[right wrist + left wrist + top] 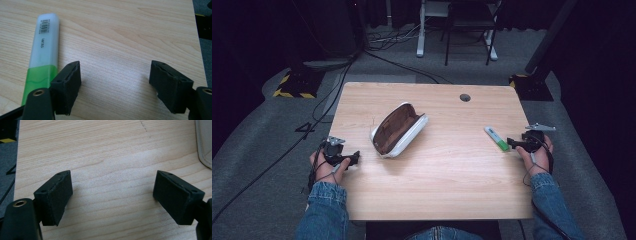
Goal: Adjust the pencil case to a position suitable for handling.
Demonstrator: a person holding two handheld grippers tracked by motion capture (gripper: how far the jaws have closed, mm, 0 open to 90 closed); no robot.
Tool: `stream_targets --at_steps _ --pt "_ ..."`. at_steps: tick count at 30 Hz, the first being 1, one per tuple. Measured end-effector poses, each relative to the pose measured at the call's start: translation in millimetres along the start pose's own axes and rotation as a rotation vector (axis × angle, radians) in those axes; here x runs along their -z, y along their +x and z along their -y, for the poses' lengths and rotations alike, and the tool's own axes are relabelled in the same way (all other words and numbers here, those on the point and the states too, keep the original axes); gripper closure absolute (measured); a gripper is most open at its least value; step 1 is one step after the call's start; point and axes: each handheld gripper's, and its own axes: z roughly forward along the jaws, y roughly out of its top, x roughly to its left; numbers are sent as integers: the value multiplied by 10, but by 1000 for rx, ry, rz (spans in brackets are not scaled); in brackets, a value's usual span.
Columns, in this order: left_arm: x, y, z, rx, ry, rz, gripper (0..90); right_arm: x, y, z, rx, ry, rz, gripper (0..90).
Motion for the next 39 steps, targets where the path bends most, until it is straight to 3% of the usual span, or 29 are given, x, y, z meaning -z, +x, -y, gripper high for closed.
stream_targets --at_steps 4,6,15,22,39 --pt "18 -15 -12 4 -3 -7 206 0 0 0 0 0 0 255" --pt "63 -26 -45 6 -35 -9 223 0 0 0 0 0 0 255" --pt "247 -123 -212 21 -98 31 250 9 5 7 -2 2 0 256" --pt "401 -283 -348 -20 -141 75 248 18 9 15 -2 1 1 255" --pt "477 -504 -491 -50 -196 159 244 27 13 25 -1 -2 0 256"
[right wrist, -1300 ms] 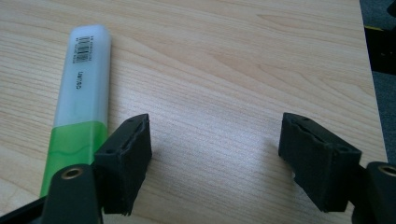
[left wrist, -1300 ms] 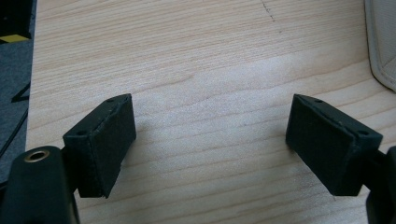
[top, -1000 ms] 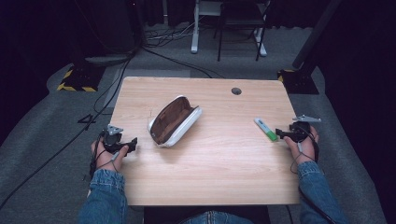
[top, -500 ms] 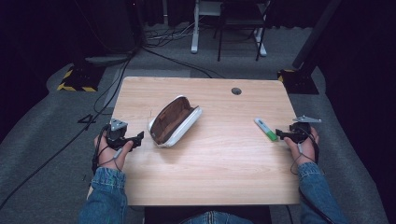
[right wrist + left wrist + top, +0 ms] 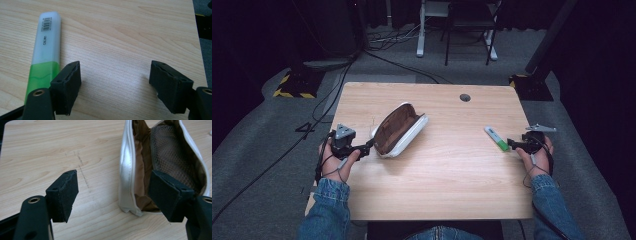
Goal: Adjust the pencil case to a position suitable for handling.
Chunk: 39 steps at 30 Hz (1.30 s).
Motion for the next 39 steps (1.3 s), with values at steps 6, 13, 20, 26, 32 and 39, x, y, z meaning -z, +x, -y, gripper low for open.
stream_targets --at_steps 6,13,20,26,32,39 --pt "-91 -47 -47 -5 -19 22 236 3 1 3 1 0 0 256" --pt "-226 -89 -81 3 -35 29 252 15 4 12 1 2 -2 258" --pt "-323 -106 -126 -12 -50 22 257 32 3 26 5 2 -7 259" --pt "-433 -94 -136 10 -66 26 261 40 4 34 4 1 -8 260" --pt "-559 -89 -115 19 -67 43 309 47 2 40 5 1 -7 261" --pt "-655 -79 -103 9 -54 20 341 48 0 41 8 0 -8 261"
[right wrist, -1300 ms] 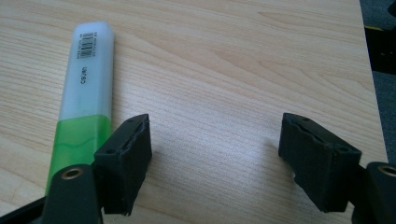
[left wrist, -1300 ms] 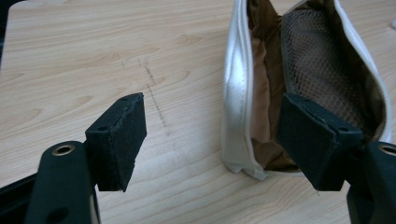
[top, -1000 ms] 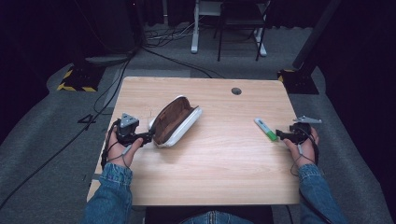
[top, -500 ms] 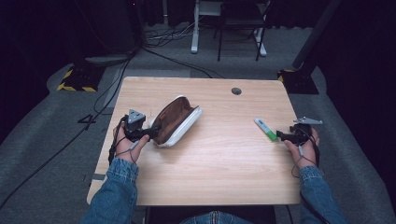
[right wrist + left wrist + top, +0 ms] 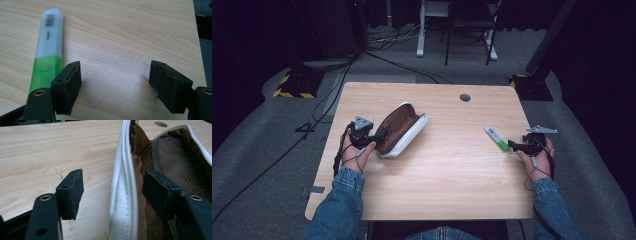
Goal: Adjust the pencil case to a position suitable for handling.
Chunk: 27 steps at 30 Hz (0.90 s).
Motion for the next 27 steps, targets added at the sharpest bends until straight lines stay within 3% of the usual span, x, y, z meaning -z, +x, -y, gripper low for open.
stream_targets --at_steps 10,19,23,27 --pt "-105 46 40 2 11 0 412 0 0 0 0 0 0 261" --pt "-126 51 50 17 25 41 570 3 0 3 -1 0 0 263" --pt "-124 31 50 18 36 60 705 6 1 4 -4 2 0 264" --pt "-115 49 52 29 43 76 742 7 1 4 -4 2 0 265"
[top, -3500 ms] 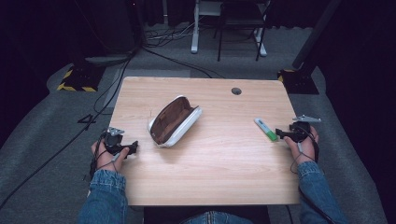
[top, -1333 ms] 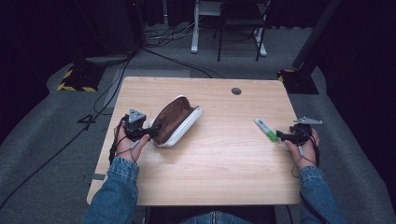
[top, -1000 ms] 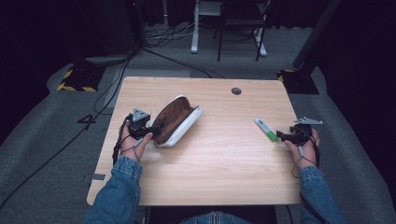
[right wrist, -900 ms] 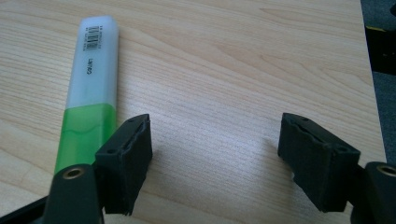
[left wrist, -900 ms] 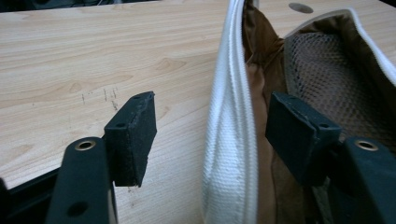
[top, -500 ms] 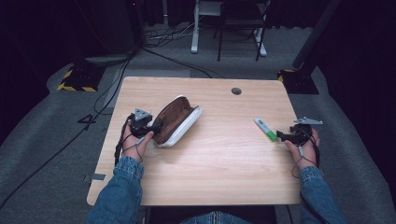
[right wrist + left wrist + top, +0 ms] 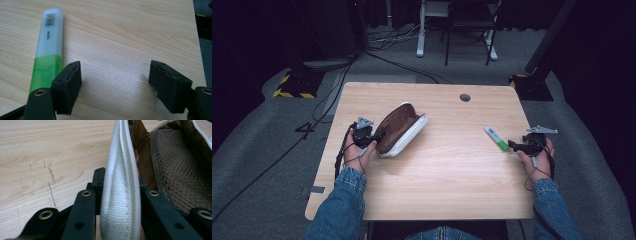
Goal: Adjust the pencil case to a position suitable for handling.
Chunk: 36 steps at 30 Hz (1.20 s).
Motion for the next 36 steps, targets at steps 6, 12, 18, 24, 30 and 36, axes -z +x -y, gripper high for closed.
stream_targets --at_steps 6,12,18,24,30,36 --pt "11 4 2 6 8 7 807 0 0 0 0 0 0 265" --pt "20 15 -3 21 13 16 827 0 -1 0 1 0 0 265" --pt "38 26 -12 31 -2 25 827 2 -2 3 2 -2 -1 270" --pt "66 34 -32 51 -7 45 827 12 -3 10 5 -3 -4 281" --pt "149 -9 -93 53 -9 63 831 13 -4 12 6 -4 -4 283" --pt "254 -86 -165 54 -37 88 830 14 -4 14 8 -6 -6 287"
